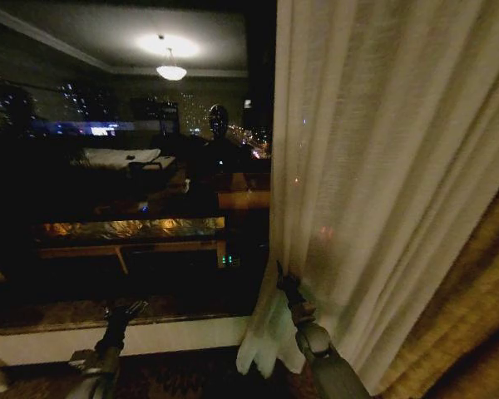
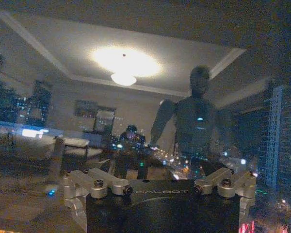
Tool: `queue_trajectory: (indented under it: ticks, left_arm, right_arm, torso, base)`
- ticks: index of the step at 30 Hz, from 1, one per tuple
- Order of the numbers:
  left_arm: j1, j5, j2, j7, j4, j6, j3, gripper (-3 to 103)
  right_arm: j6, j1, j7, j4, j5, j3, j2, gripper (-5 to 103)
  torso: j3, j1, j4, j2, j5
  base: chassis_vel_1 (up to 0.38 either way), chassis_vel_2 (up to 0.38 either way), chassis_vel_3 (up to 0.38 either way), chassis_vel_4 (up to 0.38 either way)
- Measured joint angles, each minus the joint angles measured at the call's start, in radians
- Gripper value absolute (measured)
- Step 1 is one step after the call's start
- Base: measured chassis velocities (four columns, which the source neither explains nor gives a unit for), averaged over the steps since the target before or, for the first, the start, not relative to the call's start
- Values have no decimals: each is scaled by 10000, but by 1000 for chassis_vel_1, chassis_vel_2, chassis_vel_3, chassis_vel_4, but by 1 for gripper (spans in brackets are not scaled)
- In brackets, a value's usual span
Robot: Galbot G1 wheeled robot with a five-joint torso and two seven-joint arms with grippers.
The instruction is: Open the curtains by pulling them apart, changing their state from closed to fully open.
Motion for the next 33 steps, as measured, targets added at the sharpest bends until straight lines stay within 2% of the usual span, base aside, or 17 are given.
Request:
queue_trajectory:
  ticks: [7, 14, 21, 24, 28, 33]
  left_arm:
    - [-1, 0, -1, 0, 0, 0, -1, 100]
    - [0, 0, -2, 3, 0, 0, 2, 100]
    - [0, 0, -1, 5, -1, 0, -1, 100]
    - [0, 0, 0, 1, 1, 0, -5, 100]
    - [0, 0, 2, 0, 1, 0, -10, 100]
    - [0, 0, 0, 0, 0, 0, -3, 100]
  right_arm:
    - [73, 17, 2, -62, -17, 10, -8, 0]
    - [564, 135, 9, -164, -73, -37, 100, 0]
    - [1032, 89, -464, -194, -627, -123, 130, 0]
    - [1007, 89, -421, -191, -653, -162, 133, 0]
    - [503, 269, 105, -448, -698, -73, 104, 0]
    - [256, 621, 775, -1190, -633, 349, -85, 0]
  torso:
    - [0, -1, -1, 0, 1]
    - [2, 2, -4, -1, 6]
    - [0, -1, 0, 0, 1]
    - [0, 0, 4, 0, -11]
    - [0, 0, 3, 0, -1]
    - [0, 0, 0, -1, 5]
  base:
    - [-350, -372, 350, 362]
    - [-316, -296, 310, 284]
    - [-47, -82, 80, 42]
    - [64, 35, -42, -20]
    - [43, 47, -36, -41]
    - [0, 0, 0, 0]
